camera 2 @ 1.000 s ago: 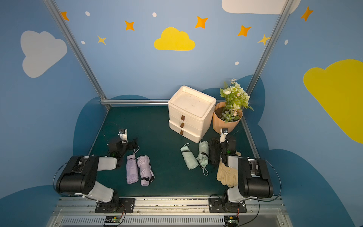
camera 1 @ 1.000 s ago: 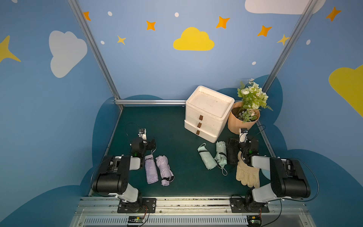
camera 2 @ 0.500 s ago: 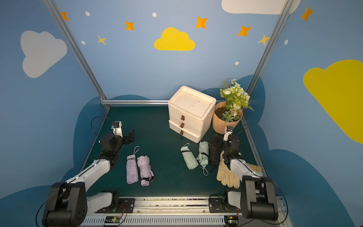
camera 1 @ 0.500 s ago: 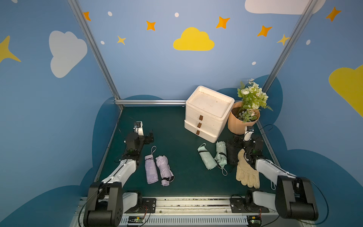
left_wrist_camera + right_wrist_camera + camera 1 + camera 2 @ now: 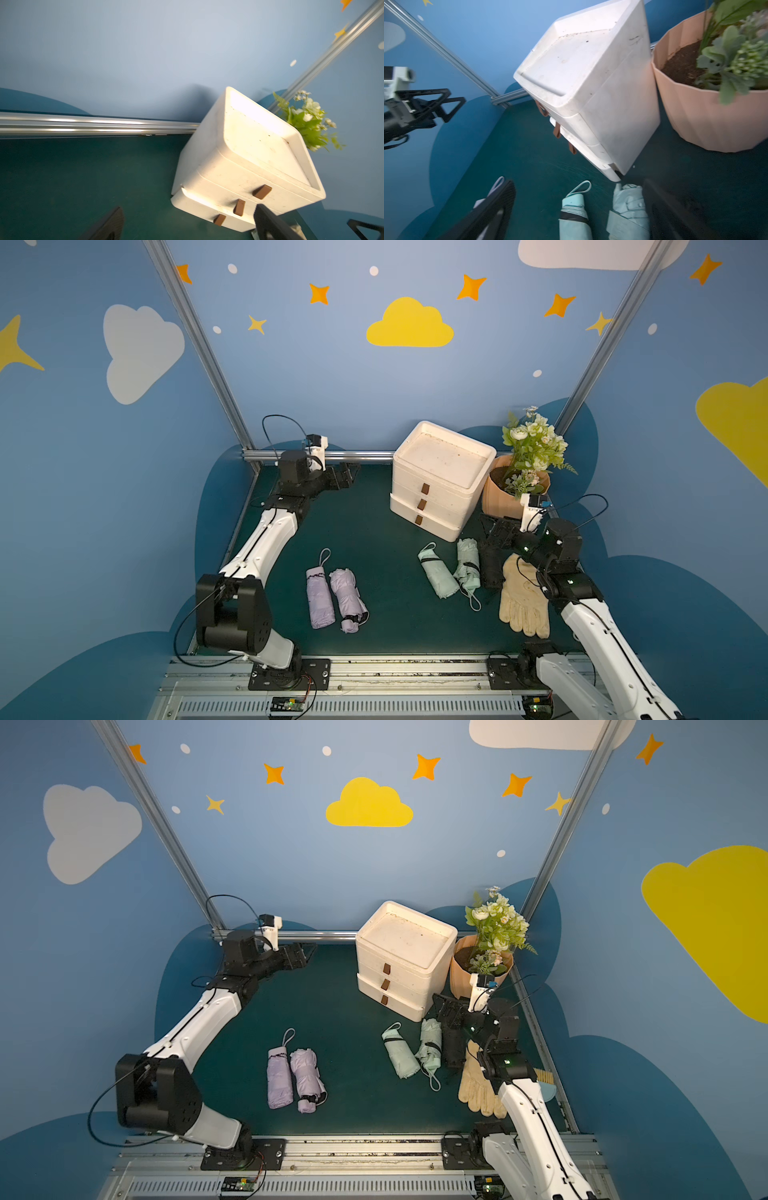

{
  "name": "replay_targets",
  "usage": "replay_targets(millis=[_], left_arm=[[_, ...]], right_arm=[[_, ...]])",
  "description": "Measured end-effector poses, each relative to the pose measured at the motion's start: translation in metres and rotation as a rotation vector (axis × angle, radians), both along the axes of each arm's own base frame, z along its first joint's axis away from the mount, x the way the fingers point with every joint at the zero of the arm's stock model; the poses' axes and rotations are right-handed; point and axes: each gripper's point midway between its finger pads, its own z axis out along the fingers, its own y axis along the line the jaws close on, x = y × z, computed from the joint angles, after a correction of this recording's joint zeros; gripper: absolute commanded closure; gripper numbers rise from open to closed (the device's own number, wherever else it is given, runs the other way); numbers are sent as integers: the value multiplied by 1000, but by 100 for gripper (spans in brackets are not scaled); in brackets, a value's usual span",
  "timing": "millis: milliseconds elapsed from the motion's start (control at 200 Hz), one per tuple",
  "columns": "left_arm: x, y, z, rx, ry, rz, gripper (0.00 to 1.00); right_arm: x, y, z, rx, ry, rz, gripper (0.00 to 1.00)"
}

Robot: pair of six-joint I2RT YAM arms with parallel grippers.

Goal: Place the umbrella in the drawer by color
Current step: Adjust the storage box at the center of the board.

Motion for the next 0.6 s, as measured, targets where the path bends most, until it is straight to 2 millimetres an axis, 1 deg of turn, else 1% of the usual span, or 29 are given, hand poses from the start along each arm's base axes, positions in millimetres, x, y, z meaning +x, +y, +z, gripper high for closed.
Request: replay_targets(millis=[75, 170, 280, 486, 601], left_arm=[[19, -26, 6, -27, 3, -76, 0], [39, -51, 7, -59, 24, -144, 0], [60, -79, -3, -90, 66, -209, 0], [88, -122, -27, -114, 142, -290, 0], [99, -143, -37, -119, 170, -331, 11]], right_arm=[[6, 10, 2, 51, 36, 31, 2], [22, 18, 3, 86, 90, 49, 2], [41, 23, 4, 112, 126, 47, 2], [68, 26, 1, 126, 154, 30, 2], [83, 25, -3, 108, 166, 15, 2]])
